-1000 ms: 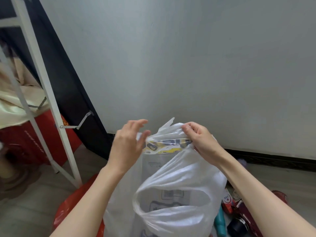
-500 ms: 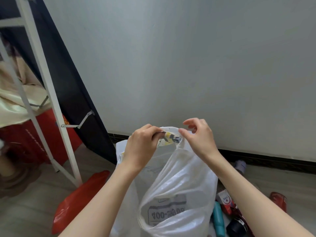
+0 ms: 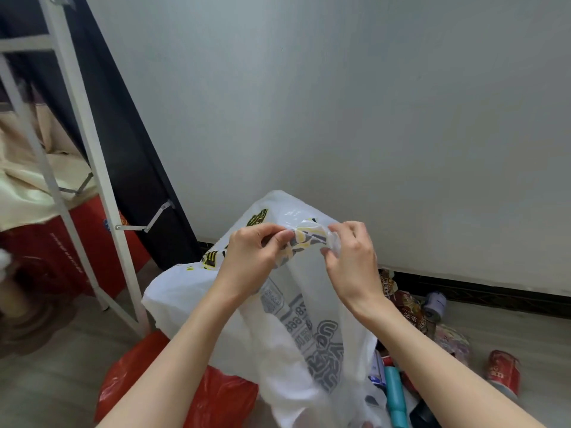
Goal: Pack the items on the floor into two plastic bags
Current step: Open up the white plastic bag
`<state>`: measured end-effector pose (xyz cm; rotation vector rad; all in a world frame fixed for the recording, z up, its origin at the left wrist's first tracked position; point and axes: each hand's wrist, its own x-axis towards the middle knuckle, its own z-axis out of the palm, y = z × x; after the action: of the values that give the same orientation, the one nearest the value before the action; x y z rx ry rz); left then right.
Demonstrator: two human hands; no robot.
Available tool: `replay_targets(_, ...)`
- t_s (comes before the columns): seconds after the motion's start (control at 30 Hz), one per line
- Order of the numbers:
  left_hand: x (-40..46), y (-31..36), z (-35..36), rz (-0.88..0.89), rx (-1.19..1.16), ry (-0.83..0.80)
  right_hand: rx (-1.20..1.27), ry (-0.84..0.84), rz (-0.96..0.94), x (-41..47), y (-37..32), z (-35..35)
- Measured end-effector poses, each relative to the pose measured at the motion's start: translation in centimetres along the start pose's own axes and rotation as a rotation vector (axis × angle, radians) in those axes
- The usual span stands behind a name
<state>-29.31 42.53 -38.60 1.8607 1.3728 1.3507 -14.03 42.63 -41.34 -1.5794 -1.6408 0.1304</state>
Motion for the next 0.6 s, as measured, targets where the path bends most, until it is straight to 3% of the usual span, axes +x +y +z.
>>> replay_targets(0.13,0.4,-0.4,-0.9,0.048,0.066,-0.039,0.12,-0.008,-0.005,0.9,0.2,-0.3)
replay_targets(0.33,0.9,-3.8,-3.4,0.114,0.448,0.11,0.651,-0.342,0.106,2.2,0.8,-3.4)
replay_targets(0.47,0.6,-3.7,-1.1,0.269,0.531,0.188,0.753,-0.403,0.154,2.3,0.8,-3.3)
replay_targets(0.53,0.2,-3.0,-0.1,0.39,0.448,0.13,0.804,-0.404,0.187,2.4,0.8,-3.3)
replay_targets(0.6,-0.2,-2.3,0.6,0.516,0.365,-0.053,0.887,-0.423,0.217,2.5,0.8,-3.4)
